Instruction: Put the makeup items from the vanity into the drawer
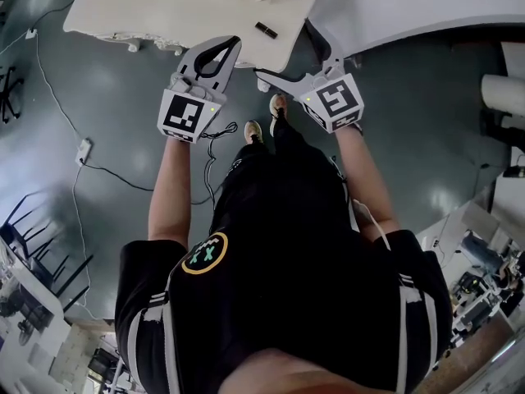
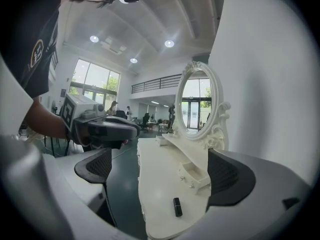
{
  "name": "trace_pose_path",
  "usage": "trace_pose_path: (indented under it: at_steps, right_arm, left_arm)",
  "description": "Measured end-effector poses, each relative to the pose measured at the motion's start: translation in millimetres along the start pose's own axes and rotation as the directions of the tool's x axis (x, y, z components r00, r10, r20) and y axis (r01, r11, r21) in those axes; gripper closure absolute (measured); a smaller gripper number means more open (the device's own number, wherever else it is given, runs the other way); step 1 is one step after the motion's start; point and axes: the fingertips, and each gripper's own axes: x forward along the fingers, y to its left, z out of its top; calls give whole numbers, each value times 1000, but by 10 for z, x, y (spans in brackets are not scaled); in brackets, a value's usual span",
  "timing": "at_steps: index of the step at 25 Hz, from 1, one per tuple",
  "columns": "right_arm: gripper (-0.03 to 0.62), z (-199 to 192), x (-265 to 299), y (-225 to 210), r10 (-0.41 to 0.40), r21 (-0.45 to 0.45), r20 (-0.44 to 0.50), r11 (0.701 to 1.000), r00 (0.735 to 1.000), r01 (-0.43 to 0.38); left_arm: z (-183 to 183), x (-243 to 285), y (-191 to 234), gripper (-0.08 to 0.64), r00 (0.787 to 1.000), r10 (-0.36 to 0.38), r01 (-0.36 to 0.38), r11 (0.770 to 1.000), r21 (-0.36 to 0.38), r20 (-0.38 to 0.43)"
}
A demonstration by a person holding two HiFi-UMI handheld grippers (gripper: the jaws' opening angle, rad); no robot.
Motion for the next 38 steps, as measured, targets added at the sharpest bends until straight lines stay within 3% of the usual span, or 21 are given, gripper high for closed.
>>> trace_pose_path:
  at_steps: [9,17,27,38]
  right_arm:
    - [-6,-641,574,-456,68,12,-74,998,995,-67]
    - [17,-1293,1053,-691,100,49,-166,994,981,-94]
    - [83,-2043,1482,-727,135,109,-305,988,943,-107]
    - [117,-2437,1610,-700,170,131,-429,983,887,-125]
  left_arm:
    - [-438,532,380,540,997,71,-71,997,-23,-19]
    - [-843,853,510,540,995,66,-68,998,-20,-81]
    - [-959,1001,606,540,993,82,-85,996,-33,-89]
    - [-942,1050,645,540,992,90,-93,995,-30,-94]
